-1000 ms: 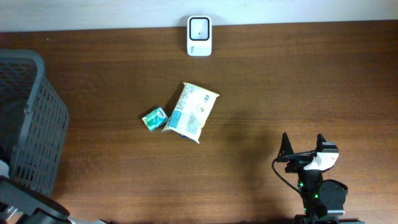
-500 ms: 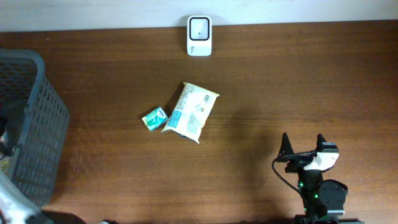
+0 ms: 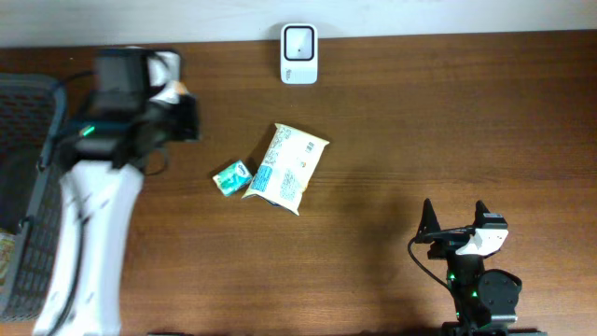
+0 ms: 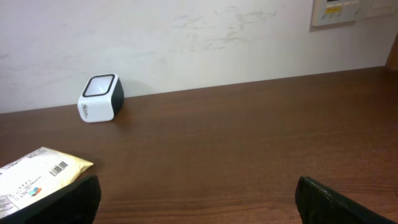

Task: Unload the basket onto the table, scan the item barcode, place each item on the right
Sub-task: 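Place the orange box on the table next to the teal box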

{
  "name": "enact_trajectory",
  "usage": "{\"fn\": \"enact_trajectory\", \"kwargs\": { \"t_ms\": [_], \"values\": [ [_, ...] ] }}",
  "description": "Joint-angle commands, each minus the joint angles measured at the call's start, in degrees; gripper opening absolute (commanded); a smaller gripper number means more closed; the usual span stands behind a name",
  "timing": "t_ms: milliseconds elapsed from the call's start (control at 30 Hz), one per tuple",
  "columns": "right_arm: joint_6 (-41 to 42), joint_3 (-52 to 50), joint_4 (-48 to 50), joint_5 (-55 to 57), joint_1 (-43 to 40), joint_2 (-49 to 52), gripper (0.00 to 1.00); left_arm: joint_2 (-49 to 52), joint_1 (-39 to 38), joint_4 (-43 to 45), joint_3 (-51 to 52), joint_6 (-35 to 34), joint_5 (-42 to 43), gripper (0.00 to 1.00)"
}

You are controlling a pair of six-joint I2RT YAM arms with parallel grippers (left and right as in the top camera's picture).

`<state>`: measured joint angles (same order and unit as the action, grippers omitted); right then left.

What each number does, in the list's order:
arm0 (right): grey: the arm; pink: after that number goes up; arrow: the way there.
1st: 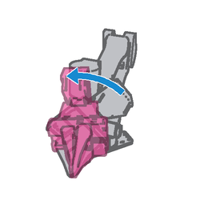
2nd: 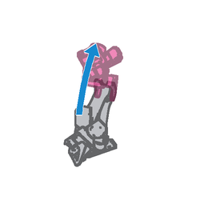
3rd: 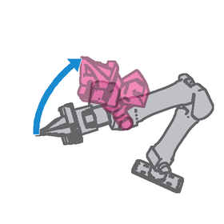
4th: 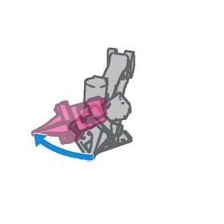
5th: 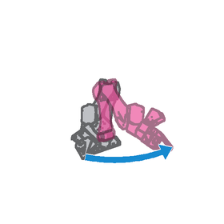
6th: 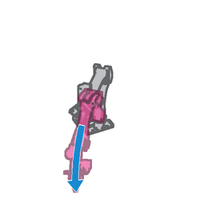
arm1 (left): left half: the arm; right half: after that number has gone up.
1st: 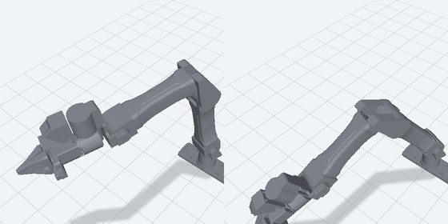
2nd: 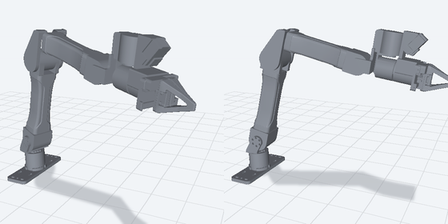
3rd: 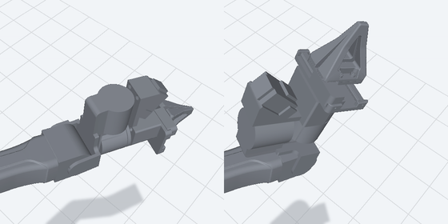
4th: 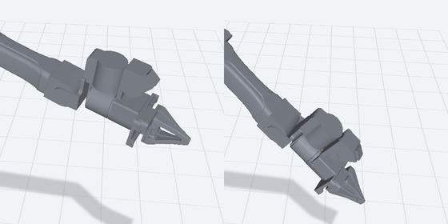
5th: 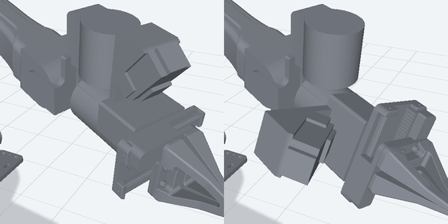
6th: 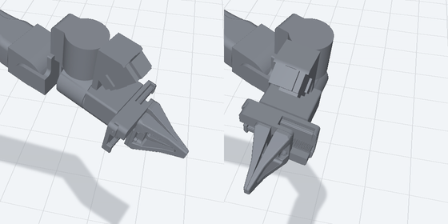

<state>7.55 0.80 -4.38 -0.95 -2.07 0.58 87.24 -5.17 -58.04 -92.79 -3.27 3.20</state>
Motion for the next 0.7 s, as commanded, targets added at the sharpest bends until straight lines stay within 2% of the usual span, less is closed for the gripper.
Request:
{"fn": "enact_trajectory", "kwargs": {
  "t_ms": [0,133,267,400,467,667],
  "values": [
    [0.20,-0.48,-0.09,0.50,-0.22,-0.37,0.99,10.88,-4.85,-5.86,0.02,4.39,-7.17,0.00],
    [0.20,-0.48,-0.07,0.50,-0.22,-0.37,0.99,24.06,-5.55,-11.28,0.02,3.93,-9.81,0.00],
    [0.20,-0.48,-0.09,0.50,-0.22,-0.37,0.99,31.61,-5.60,-15.02,0.07,3.26,-10.73,0.00],
    [0.20,-0.48,-0.09,0.50,-0.22,-0.37,0.99,33.46,-5.79,-15.30,0.07,3.28,-9.62,0.00],
    [0.20,-0.48,-0.07,0.50,-0.22,-0.37,0.99,33.97,-6.54,-14.80,0.07,3.30,-5.86,0.00],
    [0.20,-0.48,-0.07,0.50,-0.22,-0.37,0.99,34.16,-13.05,-11.41,0.07,3.32,-3.80,0.00]
  ]
}}
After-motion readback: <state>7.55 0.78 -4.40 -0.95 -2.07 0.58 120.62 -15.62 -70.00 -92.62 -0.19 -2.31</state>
